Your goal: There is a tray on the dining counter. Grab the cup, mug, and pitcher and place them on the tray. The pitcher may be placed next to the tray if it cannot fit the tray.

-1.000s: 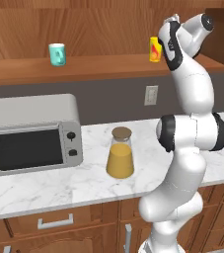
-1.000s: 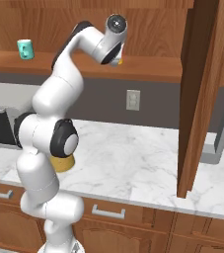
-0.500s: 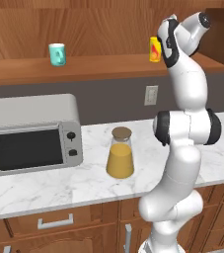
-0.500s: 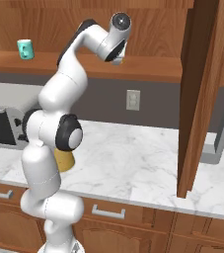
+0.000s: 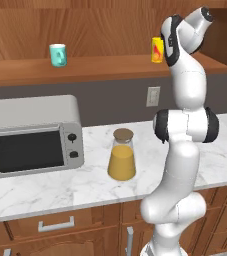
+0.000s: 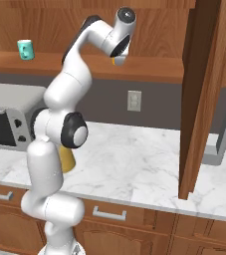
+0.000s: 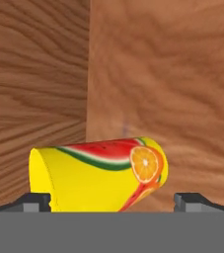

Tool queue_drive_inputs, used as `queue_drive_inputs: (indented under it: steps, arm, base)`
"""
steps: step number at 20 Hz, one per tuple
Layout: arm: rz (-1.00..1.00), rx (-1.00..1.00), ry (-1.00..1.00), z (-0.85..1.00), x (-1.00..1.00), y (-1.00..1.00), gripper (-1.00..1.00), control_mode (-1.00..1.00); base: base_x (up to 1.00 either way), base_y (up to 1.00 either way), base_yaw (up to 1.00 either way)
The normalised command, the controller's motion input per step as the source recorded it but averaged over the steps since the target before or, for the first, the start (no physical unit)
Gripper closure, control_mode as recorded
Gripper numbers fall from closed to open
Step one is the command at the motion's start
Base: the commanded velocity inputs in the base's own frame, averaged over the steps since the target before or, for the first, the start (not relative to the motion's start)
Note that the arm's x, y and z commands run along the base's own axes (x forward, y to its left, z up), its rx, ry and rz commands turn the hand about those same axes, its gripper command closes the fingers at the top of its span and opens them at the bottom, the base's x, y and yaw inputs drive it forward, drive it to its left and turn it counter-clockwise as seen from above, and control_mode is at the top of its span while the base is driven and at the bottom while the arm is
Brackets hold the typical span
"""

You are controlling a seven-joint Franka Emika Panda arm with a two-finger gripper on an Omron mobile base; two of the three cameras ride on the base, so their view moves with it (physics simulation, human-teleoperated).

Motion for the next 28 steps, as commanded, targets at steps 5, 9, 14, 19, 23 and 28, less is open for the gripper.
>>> queue_drive_inputs:
  steps: [5,9,14,19,23,28]
  arm:
    - [0.01,0.0,0.1,0.0,0.0,0.0,-1.0,-1.0]
    - [0.0,0.0,0.1,0.0,0.0,0.0,-1.0,-1.0]
    - [0.0,0.0,0.06,-0.1,0.0,0.0,-1.0,-1.0]
    - [0.0,0.0,0.04,-0.18,0.0,0.0,-1.0,-1.0]
    - [0.0,0.0,0.0,-0.38,0.0,0.0,-1.0,-1.0]
    - [0.0,0.0,0.0,-0.45,0.0,0.06,1.0,-1.0]
  base:
    - [0.0,0.0,0.0]
    - [0.0,0.0,0.0]
    - [0.0,0.0,0.0]
    - [0.0,0.0,0.0]
    - [0.0,0.0,0.0]
    - [0.0,0.0,0.0]
